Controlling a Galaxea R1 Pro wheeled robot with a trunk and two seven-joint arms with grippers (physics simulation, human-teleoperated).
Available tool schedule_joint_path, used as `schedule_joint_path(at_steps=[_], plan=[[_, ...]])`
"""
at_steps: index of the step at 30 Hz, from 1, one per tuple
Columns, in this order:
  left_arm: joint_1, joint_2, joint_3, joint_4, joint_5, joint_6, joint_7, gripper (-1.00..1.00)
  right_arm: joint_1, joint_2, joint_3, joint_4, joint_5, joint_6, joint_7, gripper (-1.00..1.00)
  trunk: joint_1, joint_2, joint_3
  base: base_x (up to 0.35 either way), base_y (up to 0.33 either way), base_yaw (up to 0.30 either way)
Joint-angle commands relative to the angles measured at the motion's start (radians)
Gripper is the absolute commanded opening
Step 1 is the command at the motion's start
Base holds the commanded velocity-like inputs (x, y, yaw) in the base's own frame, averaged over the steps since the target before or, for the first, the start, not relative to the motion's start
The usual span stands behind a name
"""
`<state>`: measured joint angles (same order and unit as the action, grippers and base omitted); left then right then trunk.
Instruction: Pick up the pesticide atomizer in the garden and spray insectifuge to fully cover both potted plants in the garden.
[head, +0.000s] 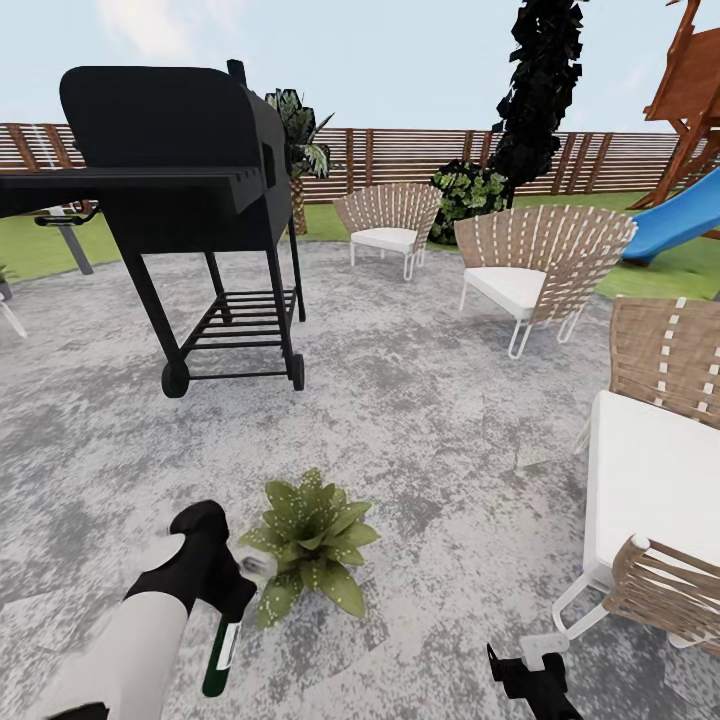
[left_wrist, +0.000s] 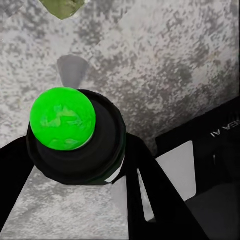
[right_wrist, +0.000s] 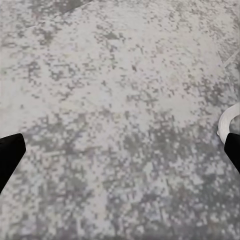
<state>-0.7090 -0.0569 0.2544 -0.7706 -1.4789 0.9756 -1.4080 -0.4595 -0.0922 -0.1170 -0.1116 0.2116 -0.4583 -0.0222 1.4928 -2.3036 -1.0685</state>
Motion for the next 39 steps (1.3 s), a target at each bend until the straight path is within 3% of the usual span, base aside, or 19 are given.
schedule_joint_path(at_steps=[1, 8, 11, 14, 20, 21, 27, 30, 36, 39], plan=[[-0.001, -0.008, 0.004, -0.001, -0.012, 0.009, -0.009, -1.00, -0.001, 0.000, -0.007, 0.001, 0.011, -0.003, -0.002, 1.00, 0.000, 0.000, -0.001, 0.000, 0.000, 0.000], [0.000, 0.001, 0.003, -0.001, -0.014, 0.005, -0.007, -1.00, -0.001, 0.000, -0.006, 0.001, 0.011, -0.003, -0.001, 1.00, 0.000, 0.000, -0.001, 0.000, 0.000, -0.007], [0.014, 0.002, 0.000, -0.001, -0.017, -0.030, -0.006, -1.00, -0.001, 0.000, -0.006, 0.002, 0.011, -0.002, -0.001, 1.00, 0.000, 0.000, 0.001, 0.000, 0.000, -0.149], [0.036, -0.003, 0.000, -0.001, -0.015, -0.082, 0.022, -1.00, -0.001, 0.000, -0.006, 0.003, 0.013, -0.002, 0.001, 1.00, 0.000, 0.000, 0.004, 0.000, 0.000, -0.229], [0.045, -0.013, 0.003, 0.058, -0.011, -0.095, 0.071, -1.00, -0.001, 0.001, -0.005, 0.003, 0.017, -0.002, 0.001, 1.00, 0.000, 0.000, 0.006, 0.000, 0.000, -0.096], [0.045, -0.016, 0.004, 0.061, -0.010, -0.094, 0.082, -1.00, -0.001, 0.001, -0.004, 0.003, 0.017, -0.002, 0.001, 1.00, 0.000, 0.000, 0.006, 0.000, 0.000, -0.006], [0.045, -0.092, 0.007, 0.065, -0.008, -0.088, 0.179, -1.00, -0.001, 0.002, -0.004, 0.003, 0.017, -0.002, 0.001, 1.00, 0.000, 0.000, 0.006, 0.000, 0.000, -0.001], [0.045, -0.099, 0.008, 0.064, -0.008, -0.088, 0.187, -1.00, -0.001, 0.002, -0.004, 0.003, 0.017, -0.002, 0.001, 1.00, 0.000, 0.000, 0.006, 0.000, 0.000, 0.000], [0.072, -0.090, 0.011, 0.077, -0.008, -0.095, 0.195, -1.00, -0.001, 0.002, -0.004, 0.003, 0.017, -0.002, 0.001, 1.00, 0.000, 0.000, 0.006, 0.000, 0.000, 0.000], [0.105, -0.089, 0.011, 0.083, 0.009, -0.100, 0.253, -1.00, -0.001, 0.002, -0.004, 0.003, 0.017, -0.002, 0.001, 1.00, 0.000, 0.000, 0.006, 0.000, 0.000, 0.000]])
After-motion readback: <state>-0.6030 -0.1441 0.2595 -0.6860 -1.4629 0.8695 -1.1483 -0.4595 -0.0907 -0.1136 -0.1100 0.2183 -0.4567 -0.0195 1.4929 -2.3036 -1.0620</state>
